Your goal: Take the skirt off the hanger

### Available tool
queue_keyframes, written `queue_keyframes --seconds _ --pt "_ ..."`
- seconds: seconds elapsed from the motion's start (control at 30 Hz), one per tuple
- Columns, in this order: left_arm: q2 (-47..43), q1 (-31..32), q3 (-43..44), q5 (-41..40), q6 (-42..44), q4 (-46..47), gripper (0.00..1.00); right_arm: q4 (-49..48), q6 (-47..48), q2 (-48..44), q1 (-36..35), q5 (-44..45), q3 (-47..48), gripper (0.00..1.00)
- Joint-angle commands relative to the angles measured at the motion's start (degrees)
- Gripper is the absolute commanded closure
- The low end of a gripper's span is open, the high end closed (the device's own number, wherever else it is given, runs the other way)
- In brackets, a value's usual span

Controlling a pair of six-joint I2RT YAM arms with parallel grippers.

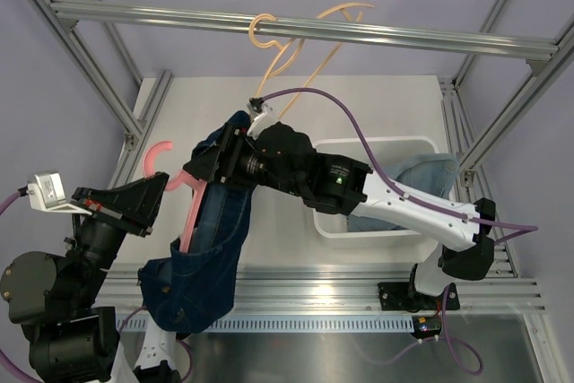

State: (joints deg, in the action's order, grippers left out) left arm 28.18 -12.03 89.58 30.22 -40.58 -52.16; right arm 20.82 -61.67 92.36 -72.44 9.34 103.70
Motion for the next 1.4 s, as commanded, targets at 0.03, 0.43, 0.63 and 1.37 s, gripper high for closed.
queue_keyframes --seconds 0.03,0.43,0.63,1.37 --pt "-0.24 0.17 1.12 4.32 -2.84 7.42 1.0 -3.32 1.55 2.3 -0.15 -4.77 0.89 0.42" --pt "0.56 0.17 1.21 7.04 -5.21 9.26 0.4 -4.29 0.5 -7.53 -1.82 3.3 -9.37 1.0" --pt "-0.5 0.17 -1.96 9.77 -10.75 19.02 0.01 -4.21 -1.96 -19.83 -3.67 15.25 -19.82 1.0" --pt "26.38 5.67 10.88 7.07 -5.75 24.03 0.01 6.51 4.98 -40.59 -3.76 34.07 -25.57 1.0"
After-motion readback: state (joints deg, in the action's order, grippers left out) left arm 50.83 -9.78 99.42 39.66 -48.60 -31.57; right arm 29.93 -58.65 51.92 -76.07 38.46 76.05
